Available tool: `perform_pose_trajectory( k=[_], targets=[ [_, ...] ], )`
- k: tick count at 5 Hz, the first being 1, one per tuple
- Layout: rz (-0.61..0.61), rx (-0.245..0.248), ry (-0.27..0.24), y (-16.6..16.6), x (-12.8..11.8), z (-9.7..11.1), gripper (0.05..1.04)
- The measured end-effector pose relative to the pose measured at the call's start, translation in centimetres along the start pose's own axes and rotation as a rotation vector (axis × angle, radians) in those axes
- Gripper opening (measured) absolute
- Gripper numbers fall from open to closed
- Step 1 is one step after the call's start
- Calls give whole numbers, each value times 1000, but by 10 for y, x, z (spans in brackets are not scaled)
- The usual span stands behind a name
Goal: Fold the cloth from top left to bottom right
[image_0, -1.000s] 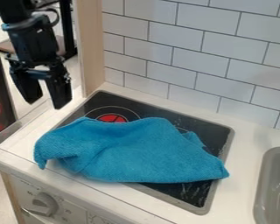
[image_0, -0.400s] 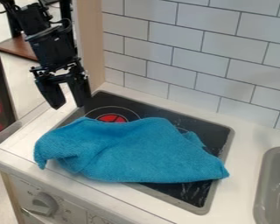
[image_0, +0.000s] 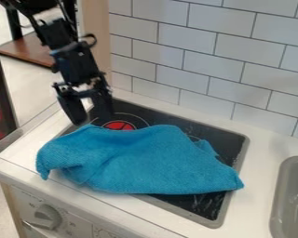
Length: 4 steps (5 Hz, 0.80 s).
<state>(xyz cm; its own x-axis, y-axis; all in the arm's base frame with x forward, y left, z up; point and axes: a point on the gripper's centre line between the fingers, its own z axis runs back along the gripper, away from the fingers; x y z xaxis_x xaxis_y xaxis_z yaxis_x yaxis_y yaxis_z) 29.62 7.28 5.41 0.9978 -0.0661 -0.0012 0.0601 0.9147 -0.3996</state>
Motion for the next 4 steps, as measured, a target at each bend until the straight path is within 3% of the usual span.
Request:
perform_pose_trajectory(
  k=[2, 3, 4],
  targets=[
    [-12, -1, 49, -10, 10, -26, 999],
    [3, 1, 49, -9, 16, -30, 937],
    [17, 15, 34, -6, 18, -30, 625]
  ],
)
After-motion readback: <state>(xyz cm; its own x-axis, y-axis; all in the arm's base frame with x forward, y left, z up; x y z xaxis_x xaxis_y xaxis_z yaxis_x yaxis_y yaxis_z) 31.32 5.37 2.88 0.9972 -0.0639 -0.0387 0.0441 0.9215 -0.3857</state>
